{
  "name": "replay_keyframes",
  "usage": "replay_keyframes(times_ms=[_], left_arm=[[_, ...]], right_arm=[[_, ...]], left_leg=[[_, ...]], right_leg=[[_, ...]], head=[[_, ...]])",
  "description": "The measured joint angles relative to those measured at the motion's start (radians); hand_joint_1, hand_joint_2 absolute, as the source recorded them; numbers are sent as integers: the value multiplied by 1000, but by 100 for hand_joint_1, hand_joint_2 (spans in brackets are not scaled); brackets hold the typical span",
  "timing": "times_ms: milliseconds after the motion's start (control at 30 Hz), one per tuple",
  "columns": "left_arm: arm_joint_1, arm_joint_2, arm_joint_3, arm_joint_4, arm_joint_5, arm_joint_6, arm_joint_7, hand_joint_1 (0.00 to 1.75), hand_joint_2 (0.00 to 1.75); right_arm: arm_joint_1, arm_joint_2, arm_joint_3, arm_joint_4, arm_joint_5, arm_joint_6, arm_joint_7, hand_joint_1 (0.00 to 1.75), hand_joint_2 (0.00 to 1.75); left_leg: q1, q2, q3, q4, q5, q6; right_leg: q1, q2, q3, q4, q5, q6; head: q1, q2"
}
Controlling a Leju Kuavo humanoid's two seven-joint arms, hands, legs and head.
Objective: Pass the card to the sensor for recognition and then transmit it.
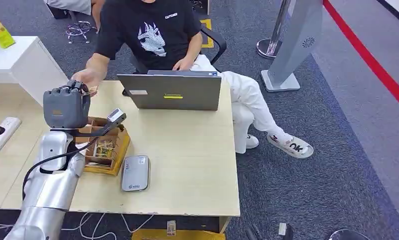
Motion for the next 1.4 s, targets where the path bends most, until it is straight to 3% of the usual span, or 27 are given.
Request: replay_keyframes(times_ms=[267,400,467,500,567,667,800,867,1133,1400], left_arm=[[0,-4,4,-3,3,0,-7,175,175],[44,-47,14,-75,116,-26,-135,175,175],[148,-97,14,-156,247,-156,-244,175,175],[222,-120,8,-202,294,-171,-293,175,175],[363,-168,-19,-227,305,-91,-331,175,175],[446,-195,-31,-255,324,-41,-334,175,175],[490,-205,-31,-286,339,-65,-329,175,175],[501,-209,-31,-291,346,-105,-299,175,175],[524,-214,-19,-127,353,-60,-312,175,175],[522,-224,-19,-76,353,-60,-314,175,175]], right_arm=[[0,0,0,0,0,0,0,0,175],[4,0,0,0,-19,0,-16,0,175],[10,0,-7,0,-63,4,-48,0,175],[19,0,-13,-1,-78,16,-62,0,175],[41,-5,-23,-2,-87,27,-73,0,175],[53,-10,-31,-4,-89,29,-75,0,175],[59,-11,-35,-5,-90,27,-74,0,175],[59,-11,-35,-5,-89,27,-75,0,175],[62,-14,-35,-6,-84,25,-75,0,175],[62,-14,-35,-6,-84,24,-75,0,175]], left_leg=[[0,0,0,0,0,0],[0,-1,-1,0,0,0],[-3,1,2,0,-4,2],[-5,4,5,0,-6,3],[-5,4,1,1,-8,5],[-5,4,-2,1,-8,5],[-4,3,-2,1,-7,5],[-4,3,-1,0,-7,6],[-4,3,-1,1,-6,6],[-4,3,-1,0,-6,6]], right_leg=[[0,0,0,0,0,0],[0,-1,0,0,0,0],[-3,2,2,-1,-1,1],[-4,4,3,-1,-3,2],[-5,4,1,-1,-5,5],[-5,4,-2,-1,-5,5],[-4,1,-2,-1,-5,5],[-4,1,-1,-1,-5,5],[-4,1,0,-1,-5,5],[-4,1,-1,-1,-5,5]], head=[[0,0],[0,0],[3,0],[-1,0],[0,0],[4,0],[3,0],[3,0],[3,0],[3,0]])
